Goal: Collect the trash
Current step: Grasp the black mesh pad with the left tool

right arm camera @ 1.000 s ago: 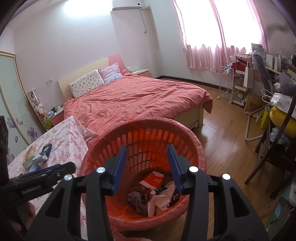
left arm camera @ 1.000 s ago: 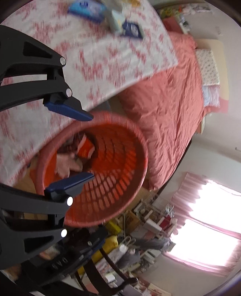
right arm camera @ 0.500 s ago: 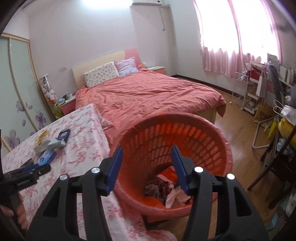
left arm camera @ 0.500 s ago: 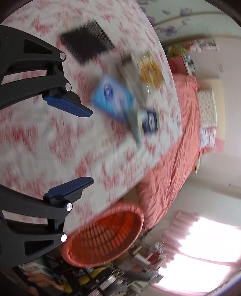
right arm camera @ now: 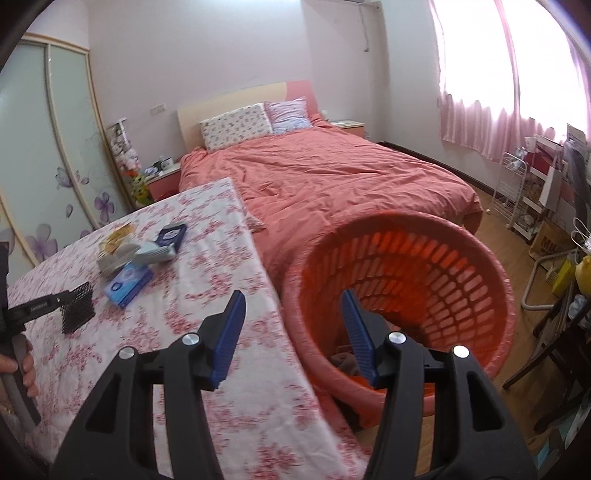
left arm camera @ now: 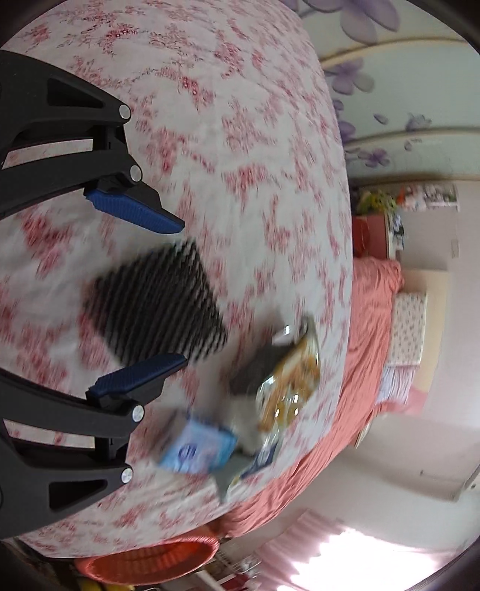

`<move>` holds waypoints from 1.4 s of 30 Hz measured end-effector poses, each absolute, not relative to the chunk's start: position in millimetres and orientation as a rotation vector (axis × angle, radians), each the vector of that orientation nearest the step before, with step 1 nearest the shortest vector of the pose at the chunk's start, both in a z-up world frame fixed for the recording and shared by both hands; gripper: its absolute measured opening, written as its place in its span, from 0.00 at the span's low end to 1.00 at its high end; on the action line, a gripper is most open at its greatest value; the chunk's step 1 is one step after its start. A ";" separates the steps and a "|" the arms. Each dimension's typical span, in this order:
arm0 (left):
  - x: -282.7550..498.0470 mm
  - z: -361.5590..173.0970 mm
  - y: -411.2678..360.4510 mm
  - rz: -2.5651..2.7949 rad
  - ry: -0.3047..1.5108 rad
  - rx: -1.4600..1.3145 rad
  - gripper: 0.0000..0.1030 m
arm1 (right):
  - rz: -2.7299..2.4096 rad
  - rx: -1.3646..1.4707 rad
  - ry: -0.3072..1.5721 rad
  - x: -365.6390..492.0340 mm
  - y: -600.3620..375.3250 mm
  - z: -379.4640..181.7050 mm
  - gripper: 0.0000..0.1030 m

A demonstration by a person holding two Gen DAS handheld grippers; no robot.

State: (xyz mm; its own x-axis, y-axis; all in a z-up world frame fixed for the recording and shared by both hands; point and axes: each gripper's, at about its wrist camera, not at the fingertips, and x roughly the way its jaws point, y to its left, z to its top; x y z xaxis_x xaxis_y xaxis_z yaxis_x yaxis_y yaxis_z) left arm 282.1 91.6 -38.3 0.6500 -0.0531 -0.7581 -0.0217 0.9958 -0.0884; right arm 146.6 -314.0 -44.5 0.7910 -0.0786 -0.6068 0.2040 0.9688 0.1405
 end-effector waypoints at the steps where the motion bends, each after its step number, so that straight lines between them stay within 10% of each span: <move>1: 284.1 -40.1 93.9 -0.015 0.868 -0.100 0.65 | -0.146 0.199 0.644 147.8 -310.0 -44.5 0.52; 11: 300.8 -56.3 97.2 -0.034 0.903 -0.111 0.63 | -0.080 0.152 0.665 160.1 -273.2 -42.0 0.52; 28: 287.8 -44.6 102.6 -0.084 0.827 -0.096 0.08 | 0.003 0.112 0.706 171.6 -234.9 -48.0 0.52; 42: 261.8 -12.5 145.7 -0.059 0.727 -0.135 0.05 | 0.126 0.075 0.753 208.7 -164.4 -52.9 0.52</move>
State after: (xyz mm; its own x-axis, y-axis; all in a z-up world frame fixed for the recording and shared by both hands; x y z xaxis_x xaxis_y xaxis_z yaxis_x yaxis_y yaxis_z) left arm 261.8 145.7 -12.5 0.7457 -0.1006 -0.6586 0.0071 0.9897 -0.1432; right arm 208.7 -164.4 -52.9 0.7226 0.1411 -0.6767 -0.0873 0.9897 0.1132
